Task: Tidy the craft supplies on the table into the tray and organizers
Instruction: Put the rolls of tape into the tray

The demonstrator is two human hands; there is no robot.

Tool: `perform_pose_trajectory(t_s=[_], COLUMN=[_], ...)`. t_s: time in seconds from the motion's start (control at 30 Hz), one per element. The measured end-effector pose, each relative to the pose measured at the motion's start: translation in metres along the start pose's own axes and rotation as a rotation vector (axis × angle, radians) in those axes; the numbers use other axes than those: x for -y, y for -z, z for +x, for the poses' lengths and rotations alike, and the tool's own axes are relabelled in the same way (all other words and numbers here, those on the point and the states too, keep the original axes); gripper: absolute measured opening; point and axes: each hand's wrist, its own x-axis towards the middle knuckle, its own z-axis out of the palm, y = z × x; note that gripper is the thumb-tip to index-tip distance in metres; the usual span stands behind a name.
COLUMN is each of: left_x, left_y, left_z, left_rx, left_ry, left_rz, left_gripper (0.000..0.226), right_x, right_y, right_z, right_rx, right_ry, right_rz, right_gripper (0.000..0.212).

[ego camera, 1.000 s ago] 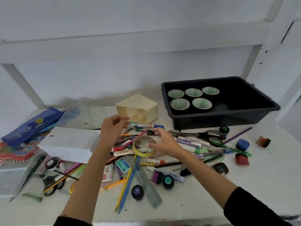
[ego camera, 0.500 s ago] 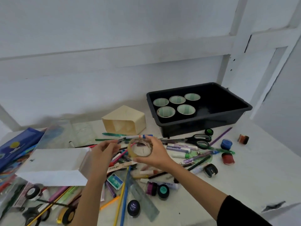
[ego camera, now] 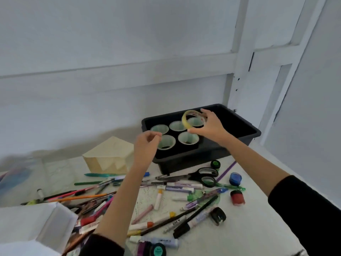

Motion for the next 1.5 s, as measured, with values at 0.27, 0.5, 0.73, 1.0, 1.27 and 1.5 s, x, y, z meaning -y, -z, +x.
perform_pose_trajectory(t_s=[0.27,0.5,0.73,1.0,1.27,1.5], left_x=[0.011,0.036,0.049,0.061,0.061,0.061], left_y=[-0.062,-0.093,-0.117,-0.123,-0.127,-0.121], left_z=[0.05,0.074,0.089,0.086,0.087,0.085], left_rx=[0.101,0.3,0.404,0.389,0.375,0.403], left_ry=[-0.037,-0.188,-0.251,-0.262,-0.23,-0.3], left_rz=[0.181,0.594,0.823,0.67,0.625,0.775], left_gripper=[0.017,0.061,0.097,0.078,0.079,0.07], right_x=[-0.065,-0.084,-0.094,-0.097,-0.094,-0.091], right_y=[0.019,0.0,-0.025,-0.023,-0.023,-0.017], right_z=[0.054,0.073,0.084,0.082,0.081,0.078], right_rx=[0.044,0.263,0.344,0.359,0.403,0.447], right_ry=[-0.234,-0.352,-0.372,-0.374,-0.375,-0.374], right_rz=[-0.295,-0.525,-0.572,-0.643,-0.661,-0.611], right_gripper=[0.104,0.085,0.082,0.094,0.096,0.102])
